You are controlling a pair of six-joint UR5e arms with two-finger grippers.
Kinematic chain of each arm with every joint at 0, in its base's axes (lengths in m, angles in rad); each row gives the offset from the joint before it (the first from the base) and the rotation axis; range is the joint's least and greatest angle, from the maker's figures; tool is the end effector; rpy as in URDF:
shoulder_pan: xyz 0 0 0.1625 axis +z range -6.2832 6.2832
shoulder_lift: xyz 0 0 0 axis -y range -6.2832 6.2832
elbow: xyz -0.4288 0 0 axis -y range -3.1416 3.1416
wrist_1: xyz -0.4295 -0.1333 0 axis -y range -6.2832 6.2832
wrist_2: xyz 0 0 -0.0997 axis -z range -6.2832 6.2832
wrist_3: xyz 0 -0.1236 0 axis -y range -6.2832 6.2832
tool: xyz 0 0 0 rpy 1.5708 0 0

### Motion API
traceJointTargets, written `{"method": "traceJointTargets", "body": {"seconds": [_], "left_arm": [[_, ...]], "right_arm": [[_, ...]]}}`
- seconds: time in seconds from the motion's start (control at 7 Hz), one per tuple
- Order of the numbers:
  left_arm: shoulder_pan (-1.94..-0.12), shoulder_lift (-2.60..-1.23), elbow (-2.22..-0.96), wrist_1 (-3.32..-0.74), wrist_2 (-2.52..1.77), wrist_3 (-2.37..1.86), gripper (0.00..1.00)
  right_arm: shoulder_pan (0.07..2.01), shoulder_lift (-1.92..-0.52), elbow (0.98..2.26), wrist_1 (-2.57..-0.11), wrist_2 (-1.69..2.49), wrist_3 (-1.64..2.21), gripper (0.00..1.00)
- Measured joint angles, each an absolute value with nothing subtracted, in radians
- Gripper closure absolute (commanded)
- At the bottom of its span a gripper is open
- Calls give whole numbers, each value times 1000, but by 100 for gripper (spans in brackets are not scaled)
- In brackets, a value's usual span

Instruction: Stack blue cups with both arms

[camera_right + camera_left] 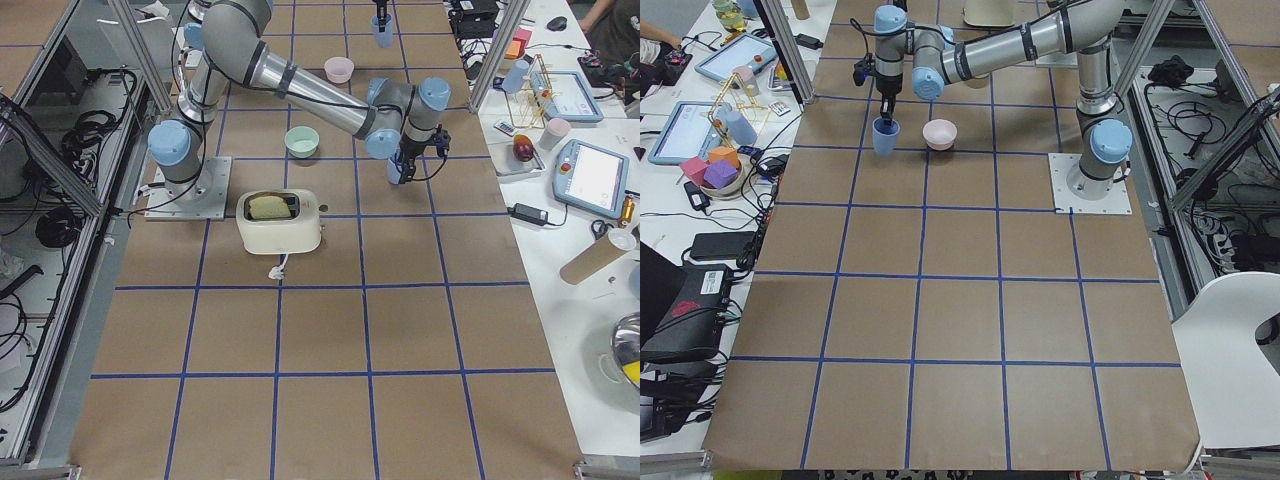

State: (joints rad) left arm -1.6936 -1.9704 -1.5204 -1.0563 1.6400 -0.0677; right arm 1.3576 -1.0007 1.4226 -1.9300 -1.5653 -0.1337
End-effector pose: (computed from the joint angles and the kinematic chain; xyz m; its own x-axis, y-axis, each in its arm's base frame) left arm -0.2082 -0.6686 0.3053 -0.9974 0.0444 -0.0569 0.0535 0.9842 -0.1688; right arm -0.0203 -0.7272 0.2180 -0.9967 0.0800 -0.0138 0.0790 0.9950 0.0614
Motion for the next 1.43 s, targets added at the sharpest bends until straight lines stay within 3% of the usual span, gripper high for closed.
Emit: {"method": "traceJointTargets", "body": {"seconds": [0.43,0.86,1.0,1.14,1.43], "left_arm": [[-1972,-2030,-1518,-1041,1632,-277,100],[-2096,-1992,-1586,-1189,1624,-340,100],[-2107,-1993,-1604,-1217,1622,-368,71],[-2109,-1999,-1611,-1222,1618,-383,1],[-2098,-1986,-1608,-1223,1607,-378,0]], "right_arm": [[1358,-995,1422,-1899,-1568,-140,100],[1359,-1043,1411,-1805,-1571,-132,100],[1363,-1091,1411,-1755,-1571,-128,100],[1371,-1140,1411,-1703,-1568,-125,100],[1429,-1199,1413,-1640,-1563,-66,100]]}}
